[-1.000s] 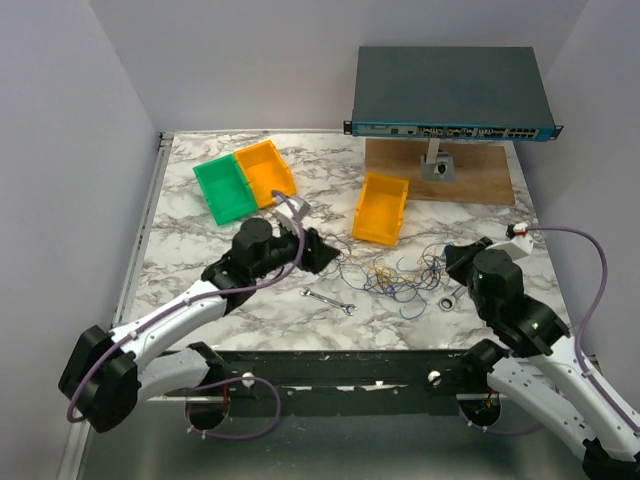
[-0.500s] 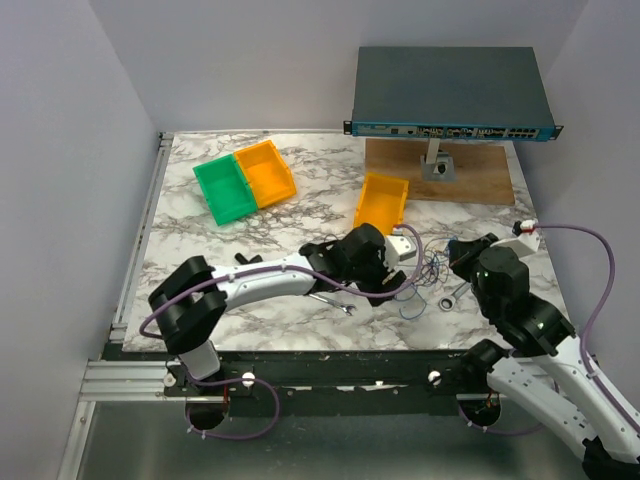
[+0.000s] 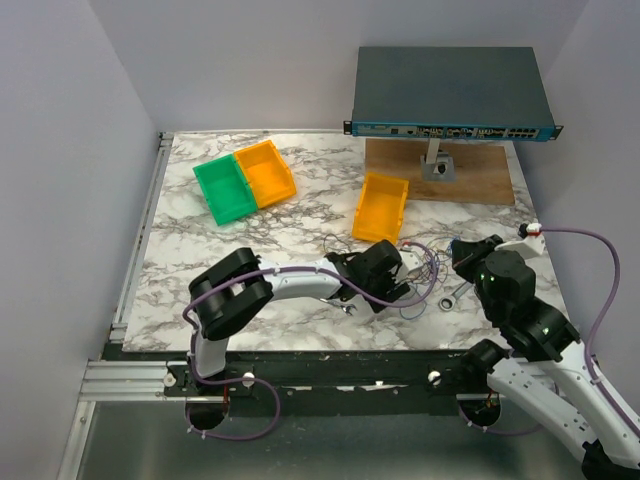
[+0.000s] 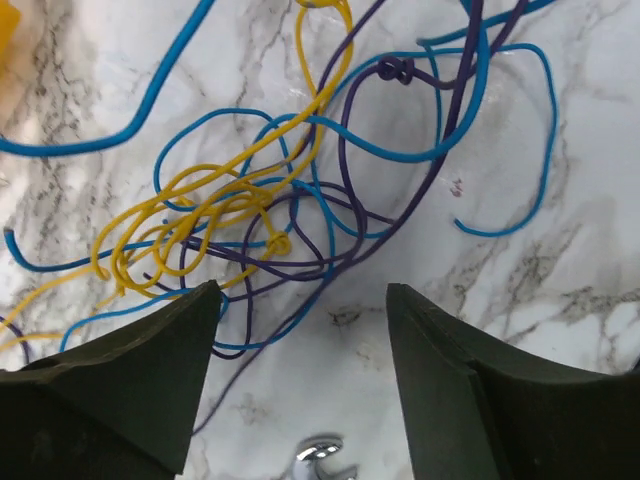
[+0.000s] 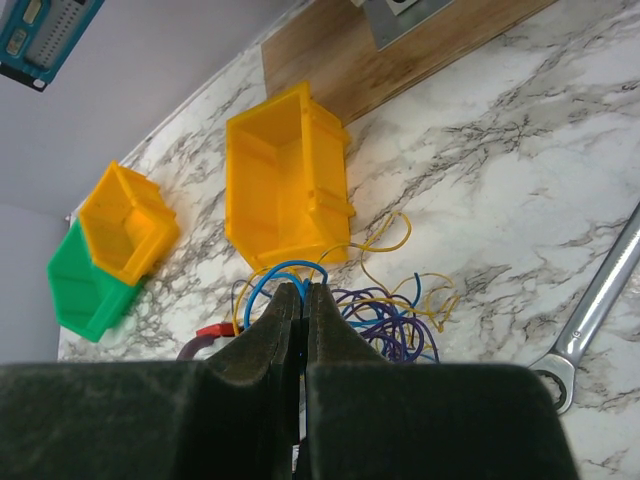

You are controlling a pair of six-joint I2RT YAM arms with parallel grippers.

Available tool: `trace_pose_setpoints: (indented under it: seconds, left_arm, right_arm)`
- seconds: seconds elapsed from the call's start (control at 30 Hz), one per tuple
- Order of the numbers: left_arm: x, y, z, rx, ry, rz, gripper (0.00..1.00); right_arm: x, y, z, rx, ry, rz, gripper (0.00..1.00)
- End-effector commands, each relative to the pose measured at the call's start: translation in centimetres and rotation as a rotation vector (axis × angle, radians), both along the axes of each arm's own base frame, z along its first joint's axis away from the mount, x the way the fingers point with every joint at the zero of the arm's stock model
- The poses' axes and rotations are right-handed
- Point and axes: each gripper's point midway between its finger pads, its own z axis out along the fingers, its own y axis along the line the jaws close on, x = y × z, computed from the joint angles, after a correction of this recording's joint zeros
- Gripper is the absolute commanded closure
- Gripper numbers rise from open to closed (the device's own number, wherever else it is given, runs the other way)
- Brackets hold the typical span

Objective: Untangle the cables

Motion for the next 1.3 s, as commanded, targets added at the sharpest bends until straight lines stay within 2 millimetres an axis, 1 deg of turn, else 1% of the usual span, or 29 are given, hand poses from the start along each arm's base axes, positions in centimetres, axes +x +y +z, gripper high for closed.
trace_pose_setpoints:
  seconds: [0.0,0.03,0.07,0.1,0.17,0.23,0.27,0.3,0.33,0.43,0.47,0.5,0.53,0.57,0.6,0.67,0.7,0.73,0.8,0.9,0.97,1.07,1.1,1.27]
  left_arm:
    - [2.3,-1.8,0.4,-0.021,-0.087,0.047,0.42]
    - [2.5,-1.8,0.1,-0.007,-0.084,0.056,0.58]
    - [2.7,-1.6,0.1,0.002,-0.086,0.082,0.82]
    - [3.0,-1.4,0.5,-0.002,-0.094,0.113,1.0]
    - [2.8,-0.9,2.0,-0.055,-0.112,0.131,1.0]
    - [1.9,-0.5,4.3,-0.136,-0.114,0.112,1.0]
    - [1.5,-0.1,5.6,-0.166,-0.117,0.103,1.0]
    - [1.0,0.4,6.2,-0.17,-0.106,0.092,1.0]
    - [0.6,0.7,7.3,-0.183,-0.101,0.086,1.0]
    - [-0.4,1.8,9.2,-0.178,-0.063,0.069,1.0]
    - [-0.8,2.1,9.8,-0.186,-0.044,0.064,1.0]
    - [-1.3,2.3,10.4,-0.198,-0.02,0.054,1.0]
    - [-1.5,2.6,10.7,-0.206,0.006,0.055,1.0]
    - [-1.8,3.0,11.3,-0.221,0.029,0.054,1.0]
    - [-1.9,3.3,11.7,-0.24,0.051,0.065,1.0]
    - [-2.3,3.9,12.6,-0.291,0.105,0.065,1.0]
    - [-2.5,4.1,13.1,-0.325,0.134,0.061,1.0]
    - [-2.6,4.3,13.6,-0.357,0.156,0.054,1.0]
    - [-2.6,4.7,14.6,-0.42,0.188,0.051,1.0]
    - [-2.4,5.4,15.8,-0.479,0.205,0.057,1.0]
    - [-2.2,5.7,16.4,-0.496,0.202,0.066,1.0]
    - [-1.6,6.3,18.1,-0.537,0.2,0.092,1.0]
    - [-1.5,6.5,18.9,-0.557,0.199,0.09,1.0]
    - [-1.6,7.2,24.0,-0.623,0.153,0.061,1.0]
  right_arm:
    - [-0.2,-0.8,1.1,0.004,-0.024,-0.033,0.96]
    - [-0.2,-0.9,1.0,0.002,-0.022,-0.041,0.96]
    - [-0.2,-1.2,0.9,0.001,-0.019,-0.06,0.95]
    - [-0.3,-1.6,0.7,0.001,-0.011,-0.082,0.94]
    - [-0.3,-2.3,0.1,-0.016,0.006,-0.121,0.93]
    - [-0.4,-2.9,-0.7,-0.039,0.03,-0.152,0.93]
    - [-0.4,-2.9,-1.3,-0.049,0.044,-0.158,0.92]
    - [-0.3,-2.9,-1.7,-0.057,0.058,-0.162,0.91]
    - [-0.3,-2.9,-2.4,-0.065,0.078,-0.164,0.91]
    - [-0.3,-2.5,-4.2,-0.074,0.123,-0.156,0.91]
    - [-0.3,-2.4,-4.7,-0.076,0.138,-0.151,0.87]
    - [-0.3,-2.0,-5.4,-0.075,0.153,-0.137,0.78]
    - [-0.2,-1.7,-5.9,-0.075,0.165,-0.122,0.6]
    - [-0.2,-1.2,-6.4,-0.069,0.177,-0.102,0.39]
    - [-0.2,-0.7,-6.7,-0.065,0.188,-0.082,0.24]
    - [-0.1,1.2,-6.7,-0.075,0.19,0.044,0.17]
    - [-0.1,2.9,-6.5,-0.084,0.176,0.153,0.13]
    - [-0.2,4.2,-6.2,-0.082,0.158,0.236,0.11]
    - [-0.8,7.1,-5.4,-0.054,0.106,0.416,0.1]
    - [-2.0,10.1,-4.4,-0.02,0.03,0.611,0.09]
    - [-2.6,11.3,-4.6,-0.004,0.028,0.691,0.09]
    - [-2.8,12.3,-5.7,-0.009,0.06,0.749,0.09]
    - [-2.9,12.7,-6.2,-0.013,0.074,0.77,0.09]
    - [-2.8,14.9,-7.6,-0.002,0.069,0.882,0.08]
